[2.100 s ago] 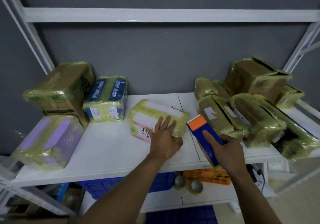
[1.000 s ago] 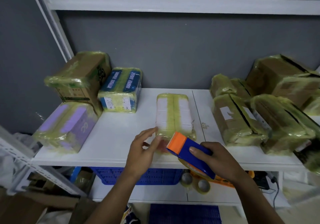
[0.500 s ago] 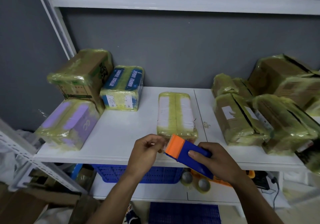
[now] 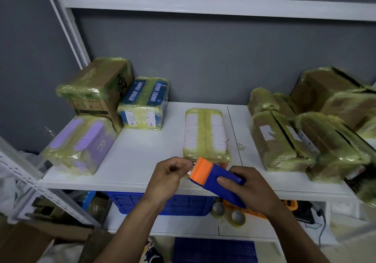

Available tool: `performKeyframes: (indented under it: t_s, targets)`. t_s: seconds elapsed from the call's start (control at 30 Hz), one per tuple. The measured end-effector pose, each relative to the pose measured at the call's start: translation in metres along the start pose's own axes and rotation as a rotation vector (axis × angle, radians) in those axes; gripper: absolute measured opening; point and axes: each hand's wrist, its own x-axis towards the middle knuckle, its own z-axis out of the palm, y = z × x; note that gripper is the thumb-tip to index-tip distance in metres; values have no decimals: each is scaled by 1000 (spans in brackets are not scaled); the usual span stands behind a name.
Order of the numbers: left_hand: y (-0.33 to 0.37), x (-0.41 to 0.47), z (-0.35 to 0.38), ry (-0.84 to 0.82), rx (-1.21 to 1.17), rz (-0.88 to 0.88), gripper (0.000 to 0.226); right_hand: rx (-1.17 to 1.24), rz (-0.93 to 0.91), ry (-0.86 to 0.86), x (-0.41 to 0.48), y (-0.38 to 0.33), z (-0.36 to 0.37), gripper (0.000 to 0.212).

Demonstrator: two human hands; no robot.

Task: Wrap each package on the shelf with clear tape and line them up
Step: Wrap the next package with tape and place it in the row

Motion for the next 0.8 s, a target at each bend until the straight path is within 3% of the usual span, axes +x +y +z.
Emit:
performKeyframes:
  t_s: [0.17, 0.63, 0.8]
  targets:
    - [5, 7, 0, 16, 46, 31, 17, -2, 40, 8, 2, -8, 2, 18]
    - [-6, 4, -6, 117, 57, 23, 17, -68, 171, -47, 0, -17, 3, 18]
    - [-6, 11, -20, 172, 43, 50, 17, -85, 133, -32, 3, -27, -5, 23]
